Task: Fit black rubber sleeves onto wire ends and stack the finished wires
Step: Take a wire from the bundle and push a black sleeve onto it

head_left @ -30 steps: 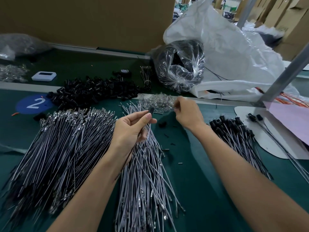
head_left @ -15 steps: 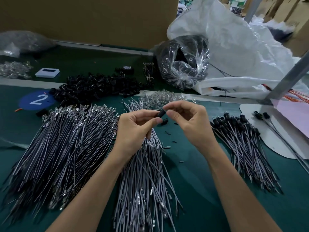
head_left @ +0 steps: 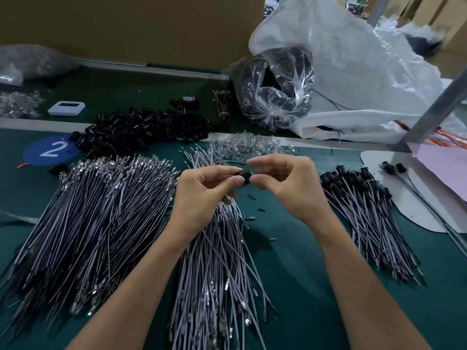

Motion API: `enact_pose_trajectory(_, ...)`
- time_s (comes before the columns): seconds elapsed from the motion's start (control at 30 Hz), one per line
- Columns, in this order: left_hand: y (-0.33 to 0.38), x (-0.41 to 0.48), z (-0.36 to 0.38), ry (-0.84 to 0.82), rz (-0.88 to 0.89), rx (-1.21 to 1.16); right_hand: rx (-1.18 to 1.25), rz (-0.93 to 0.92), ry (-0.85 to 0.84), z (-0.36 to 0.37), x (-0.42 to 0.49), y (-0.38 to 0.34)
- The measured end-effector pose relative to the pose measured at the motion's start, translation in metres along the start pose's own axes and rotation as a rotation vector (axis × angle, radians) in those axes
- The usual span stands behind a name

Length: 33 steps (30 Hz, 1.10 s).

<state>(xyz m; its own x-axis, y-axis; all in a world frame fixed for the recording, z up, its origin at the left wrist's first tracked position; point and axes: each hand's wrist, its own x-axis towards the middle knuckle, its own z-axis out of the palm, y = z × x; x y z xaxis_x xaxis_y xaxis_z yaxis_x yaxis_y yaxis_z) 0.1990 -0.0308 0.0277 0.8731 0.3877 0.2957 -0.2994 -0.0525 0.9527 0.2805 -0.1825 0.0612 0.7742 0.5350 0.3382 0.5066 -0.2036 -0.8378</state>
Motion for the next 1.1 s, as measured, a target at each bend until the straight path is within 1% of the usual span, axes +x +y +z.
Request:
enact_pose_trajectory(0.1,0.0,0.0,0.0,-0.038,-0.037,-0.041,0.072,0.014,-0.019,-0.003,0.0,0.001)
enact_pose_trajectory(0.23,0.001,0.0,-0.002,-0.103,-0.044,-0.067,0.184,0.008,-0.086,-0.007,0.0,0.004)
enact_pose_trajectory(0.4,0.002,0.0,-0.002,-0.123,-0.042,-0.097,0.276,0.02,-0.102,-0.006,-0.001,0.006)
enact_pose_trajectory(0.53,0.001,-0.001,-0.003,-0.165,-0.042,-0.082,0.3,0.025,-0.122,-0.006,-0.003,0.007)
enact_pose_trajectory(0.8,0.003,-0.005,0.0,-0.155,-0.024,-0.123,0.32,0.004,-0.11,-0.004,-0.004,0.004)
enact_pose_trajectory(0.9,0.01,-0.005,0.005,-0.133,0.001,-0.236,0.482,-0.043,-0.05,0.002,-0.004,-0.003)
enact_pose_trajectory(0.97,0.014,-0.004,0.009,-0.118,-0.037,-0.363,0.574,-0.063,-0.085,0.005,-0.004,-0.006)
enact_pose_trajectory(1.03,0.016,-0.006,0.007,-0.127,-0.073,-0.41,0.579,-0.058,-0.143,0.008,-0.005,-0.008)
enact_pose_trajectory(1.1,0.017,-0.008,0.005,-0.187,-0.102,-0.413,0.565,-0.061,-0.122,0.007,-0.008,-0.012)
